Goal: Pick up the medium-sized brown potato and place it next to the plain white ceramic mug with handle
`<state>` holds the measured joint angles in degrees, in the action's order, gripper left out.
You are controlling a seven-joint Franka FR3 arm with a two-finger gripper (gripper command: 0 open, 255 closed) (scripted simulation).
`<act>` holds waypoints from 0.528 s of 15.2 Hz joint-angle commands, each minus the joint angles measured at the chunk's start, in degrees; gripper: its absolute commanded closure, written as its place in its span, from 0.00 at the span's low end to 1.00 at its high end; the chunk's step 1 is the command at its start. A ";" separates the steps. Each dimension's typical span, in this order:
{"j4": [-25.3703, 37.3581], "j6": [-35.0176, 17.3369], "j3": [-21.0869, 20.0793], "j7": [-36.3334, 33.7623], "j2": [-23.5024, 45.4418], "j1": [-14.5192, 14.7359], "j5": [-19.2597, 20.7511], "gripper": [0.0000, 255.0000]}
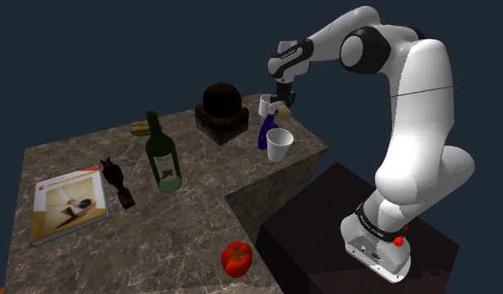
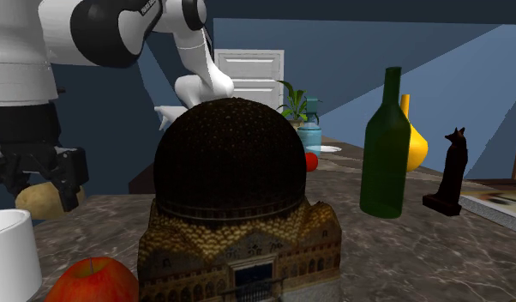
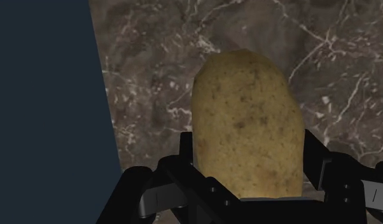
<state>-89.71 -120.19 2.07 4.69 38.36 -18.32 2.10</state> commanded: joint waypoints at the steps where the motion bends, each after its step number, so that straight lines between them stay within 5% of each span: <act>1: -0.35 -1.15 -0.01 -0.06 0.78 0.00 0.00 1.00; 8: -0.28 -4.37 -0.05 -0.20 4.07 -0.04 -0.01 1.00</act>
<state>-89.90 -124.11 2.03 4.58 42.11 -18.41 2.09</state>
